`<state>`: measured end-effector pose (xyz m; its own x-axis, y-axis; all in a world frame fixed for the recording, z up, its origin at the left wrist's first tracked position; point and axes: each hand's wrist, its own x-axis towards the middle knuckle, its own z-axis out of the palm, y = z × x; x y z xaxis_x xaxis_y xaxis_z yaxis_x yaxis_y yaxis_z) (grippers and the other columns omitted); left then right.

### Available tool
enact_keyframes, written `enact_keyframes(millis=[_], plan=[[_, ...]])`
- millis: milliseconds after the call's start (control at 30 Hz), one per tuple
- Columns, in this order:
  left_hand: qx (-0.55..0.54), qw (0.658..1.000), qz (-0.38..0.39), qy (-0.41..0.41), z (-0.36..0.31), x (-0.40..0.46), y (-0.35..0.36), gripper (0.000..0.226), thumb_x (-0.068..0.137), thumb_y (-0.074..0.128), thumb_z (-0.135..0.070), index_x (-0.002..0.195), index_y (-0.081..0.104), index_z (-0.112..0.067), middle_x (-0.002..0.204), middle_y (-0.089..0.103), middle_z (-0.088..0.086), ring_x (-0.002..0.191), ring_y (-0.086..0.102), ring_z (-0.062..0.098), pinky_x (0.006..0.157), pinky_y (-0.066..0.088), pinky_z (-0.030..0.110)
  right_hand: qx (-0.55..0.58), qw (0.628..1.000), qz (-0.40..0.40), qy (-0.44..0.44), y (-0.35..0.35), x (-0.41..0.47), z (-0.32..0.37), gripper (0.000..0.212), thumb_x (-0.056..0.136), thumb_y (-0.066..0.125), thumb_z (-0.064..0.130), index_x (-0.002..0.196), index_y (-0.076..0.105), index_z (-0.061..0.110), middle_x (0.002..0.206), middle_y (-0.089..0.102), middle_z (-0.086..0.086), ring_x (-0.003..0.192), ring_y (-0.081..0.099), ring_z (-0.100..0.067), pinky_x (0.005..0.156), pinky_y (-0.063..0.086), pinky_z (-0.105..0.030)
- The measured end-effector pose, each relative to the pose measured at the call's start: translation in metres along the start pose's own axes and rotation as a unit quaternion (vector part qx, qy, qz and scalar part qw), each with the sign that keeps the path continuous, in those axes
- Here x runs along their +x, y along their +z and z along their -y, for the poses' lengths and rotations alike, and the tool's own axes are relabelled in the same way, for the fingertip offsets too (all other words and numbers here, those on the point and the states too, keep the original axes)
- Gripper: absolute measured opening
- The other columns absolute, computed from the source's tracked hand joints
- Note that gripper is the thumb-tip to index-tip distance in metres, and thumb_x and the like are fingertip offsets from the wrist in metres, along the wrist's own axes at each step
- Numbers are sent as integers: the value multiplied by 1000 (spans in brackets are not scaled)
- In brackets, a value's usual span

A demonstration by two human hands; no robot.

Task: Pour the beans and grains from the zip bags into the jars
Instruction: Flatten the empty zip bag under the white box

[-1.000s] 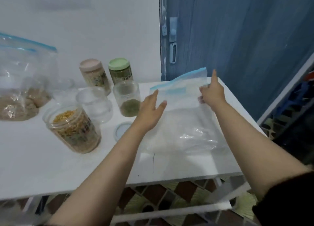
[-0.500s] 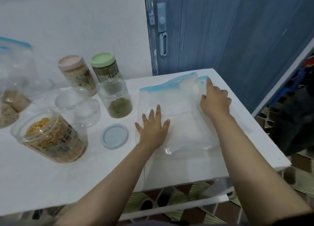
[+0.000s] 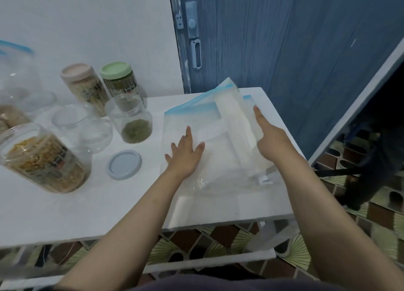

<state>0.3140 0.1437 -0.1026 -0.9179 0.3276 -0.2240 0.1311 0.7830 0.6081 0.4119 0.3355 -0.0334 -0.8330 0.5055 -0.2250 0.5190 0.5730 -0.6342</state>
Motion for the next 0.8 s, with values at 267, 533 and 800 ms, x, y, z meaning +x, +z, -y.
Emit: enact_keyframes(millis=[267,533,800], plan=[[57,998,-1,-35,-3,-4,18,70,103,31,-52,157,-9,-31,167,2,-2,153,-10,32,119,-9,56,-28,971,-194,-139,-30,-16,18,104,83,28,-19,153,3,54,159,31,14,119,44,-30,94,43,-42],[-113,992,-10,-48,-8,-1,-5,68,104,41,-41,158,0,-31,166,15,0,153,9,27,123,11,48,74,948,-176,-254,-35,-13,49,99,87,29,-23,156,11,45,150,44,4,105,41,-21,83,44,-28],[-113,986,-118,-37,-3,-19,-7,69,103,35,-13,159,-4,-23,161,30,1,143,36,28,116,28,37,73,981,39,-175,16,-2,41,94,94,35,-11,156,-11,43,152,36,-8,107,54,-21,62,35,-14]])
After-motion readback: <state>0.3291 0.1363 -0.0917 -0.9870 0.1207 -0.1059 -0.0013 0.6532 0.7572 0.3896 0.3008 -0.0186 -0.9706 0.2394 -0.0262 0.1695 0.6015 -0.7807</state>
